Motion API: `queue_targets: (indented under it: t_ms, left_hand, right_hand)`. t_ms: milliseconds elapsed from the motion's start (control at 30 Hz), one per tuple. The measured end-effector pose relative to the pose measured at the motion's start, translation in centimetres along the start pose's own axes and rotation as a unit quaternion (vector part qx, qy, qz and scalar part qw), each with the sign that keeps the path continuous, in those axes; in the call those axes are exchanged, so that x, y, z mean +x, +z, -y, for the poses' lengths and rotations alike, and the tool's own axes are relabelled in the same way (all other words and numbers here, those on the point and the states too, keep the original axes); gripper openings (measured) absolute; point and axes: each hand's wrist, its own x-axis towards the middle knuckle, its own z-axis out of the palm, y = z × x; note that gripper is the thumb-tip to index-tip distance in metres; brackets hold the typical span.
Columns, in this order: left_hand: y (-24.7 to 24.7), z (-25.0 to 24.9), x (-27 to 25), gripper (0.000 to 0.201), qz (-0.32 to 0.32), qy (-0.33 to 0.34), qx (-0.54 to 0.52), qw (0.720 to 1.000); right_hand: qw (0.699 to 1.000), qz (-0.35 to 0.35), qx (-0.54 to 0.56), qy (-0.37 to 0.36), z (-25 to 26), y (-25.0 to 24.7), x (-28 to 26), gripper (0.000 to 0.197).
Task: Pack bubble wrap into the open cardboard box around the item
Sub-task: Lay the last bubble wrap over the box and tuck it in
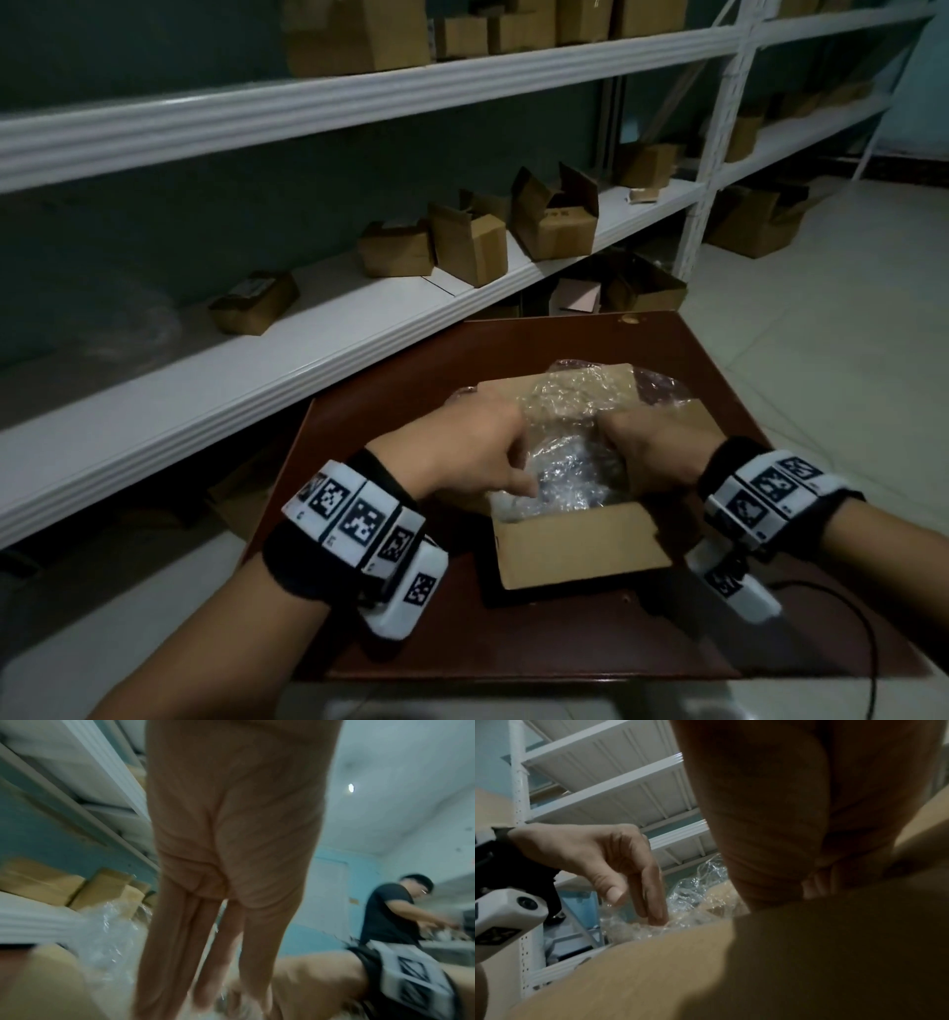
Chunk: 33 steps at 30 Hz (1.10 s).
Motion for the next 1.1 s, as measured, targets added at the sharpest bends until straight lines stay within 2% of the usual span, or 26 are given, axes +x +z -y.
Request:
queue_targets:
  t_ms: [167,267,433,567,700,800,867,933,1000,1100]
  left_hand:
    - [1.9,-0.6,1.4,0.034,0.135,-0.024,0.000,0.991]
    - [2.3,-0.9,1.9,0.032,0.158,-0.010,-0.008,0.987]
    - [3.8,-0.9,2.9,0.040,0.134,0.006,0.028,0.991]
    - [5.2,-0.2,3.6,0.020,0.056,0.019,0.023,0.998]
    - [5.9,0.5,4.2,0.017,-0.011,0.034,0.057,0.998]
    - [5.9,0.3,4.1,0.020,-0.015,0.025,0.072,0.997]
    - [5.6,0.4,4.0,0.018,0.000,0.013,0.027,1.000]
    - [5.1,0.4,4.1,0.012,0.019,-0.012,-0.025,0.999]
    - [5.0,0.5,4.0,0.029,0.017,-0.026,-0.066,0.997]
    - [5.1,0.4,3.5,0.035,0.015,-0.014,-0.046,0.999]
  right_hand:
    - [1.000,0.001,-0.020,-0.012,-0.3,0.1,0.1,0.062]
    - [0.999,0.000,-0.039,-0.024,-0.4,0.0,0.1,0.062]
    - [0.998,-0.006,-0.030,-0.048,-1.1,0.2,0.2,0.058]
    - [0.998,-0.018,-0.024,-0.061,-1.1,0.3,0.3,0.064]
    - [0.995,-0.037,-0.045,-0.078,-1.5,0.5,0.5,0.070]
    - [0.993,-0.043,-0.043,-0.098,-1.8,0.5,0.1,0.059]
    - [0.991,-0.052,-0.049,-0.116,-1.9,0.2,-0.4,0.044]
    - [0.988,-0.053,-0.046,-0.140,-1.5,-0.4,-1.3,0.042]
    - [0.988,-0.040,-0.028,-0.145,-1.4,-0.8,-1.7,0.039]
    - [0.991,-0.003,0.007,-0.133,-1.6,-1.2,-1.8,0.026]
